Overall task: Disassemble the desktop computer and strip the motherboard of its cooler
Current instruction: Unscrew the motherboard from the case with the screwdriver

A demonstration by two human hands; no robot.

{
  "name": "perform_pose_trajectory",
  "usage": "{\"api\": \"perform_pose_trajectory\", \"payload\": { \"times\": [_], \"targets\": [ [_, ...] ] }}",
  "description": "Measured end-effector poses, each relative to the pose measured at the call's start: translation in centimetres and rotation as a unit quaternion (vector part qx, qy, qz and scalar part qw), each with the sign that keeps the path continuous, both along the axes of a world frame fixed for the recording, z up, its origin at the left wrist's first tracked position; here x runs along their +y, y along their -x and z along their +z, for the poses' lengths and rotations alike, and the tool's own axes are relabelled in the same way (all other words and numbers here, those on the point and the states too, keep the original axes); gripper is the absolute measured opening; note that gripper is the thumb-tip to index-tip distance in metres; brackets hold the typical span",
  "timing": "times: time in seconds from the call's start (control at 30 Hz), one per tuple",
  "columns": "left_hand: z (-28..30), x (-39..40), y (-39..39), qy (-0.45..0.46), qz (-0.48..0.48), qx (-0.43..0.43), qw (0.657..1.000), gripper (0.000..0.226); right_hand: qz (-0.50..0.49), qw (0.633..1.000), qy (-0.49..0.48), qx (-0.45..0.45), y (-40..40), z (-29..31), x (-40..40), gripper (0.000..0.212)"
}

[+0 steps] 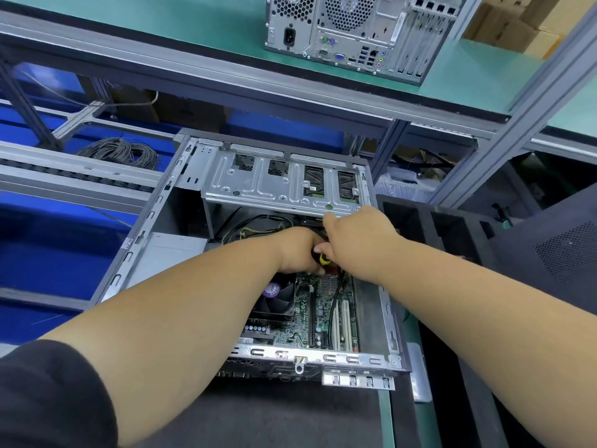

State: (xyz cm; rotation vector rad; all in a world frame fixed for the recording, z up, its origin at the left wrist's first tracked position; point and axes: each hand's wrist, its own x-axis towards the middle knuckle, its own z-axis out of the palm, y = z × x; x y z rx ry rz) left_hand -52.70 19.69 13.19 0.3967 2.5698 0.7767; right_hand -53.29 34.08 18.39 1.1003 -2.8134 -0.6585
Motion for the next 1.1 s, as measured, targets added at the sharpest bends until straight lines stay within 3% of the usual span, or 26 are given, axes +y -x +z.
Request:
{"api": "perform_pose_trajectory", "payload": {
  "times": [0.13,0.27,0.47,0.57,0.67,0.77,0.9,1.0,1.1],
  "targets": [
    [-0.5,-0.1,0.0,-0.044,0.028,0.006,0.999,0.019,-0.153,0.988,0.013,0.030,-1.0,-0.7,-0.4,0.039],
    [-0.7,0.0,0.0,-0.025,0.029,0.004,0.999,0.023,-0.222,0.971,0.057,0.061,-1.6,-0.5,-0.1,0.056],
    [-0.6,0.1,-0.2,-0.102,0.034,-0.030,0.994,0.022,-0.222,0.972,0.053,0.048,-1.8,-0.9,-0.1,0.043],
    [-0.4,-0.2,-0.4,-0.134,0.028,-0.028,0.990,0.009,-0.199,0.977,0.064,0.045,-1.6,-1.0,0.0,0.042],
    [-0.5,-0.4,-0.6,-0.171,0.024,0.001,0.985,0.043,-0.172,0.983,0.056,0.040,-1.8,-1.1,-0.2,0.041],
    [-0.8,-0.5,-0.8,-0.166,0.032,0.017,0.985,0.048,-0.154,0.985,0.061,0.037,-1.7,-1.2,-0.3,0.042],
    [-1.3,-0.3,-0.6,-0.097,0.084,0.056,0.990,0.008,-0.087,0.993,0.078,0.025,-1.5,-1.3,0.2,0.040],
    [-1.5,-0.4,-0.5,-0.072,0.126,0.068,0.987,0.030,-0.044,0.993,0.103,-0.027,-1.3,-0.8,0.4,0.031],
    [-1.3,-0.4,-0.4,-0.097,0.113,0.034,0.988,0.023,-0.027,0.988,0.130,-0.081,-1.3,-0.5,0.4,0.016]
  ]
}}
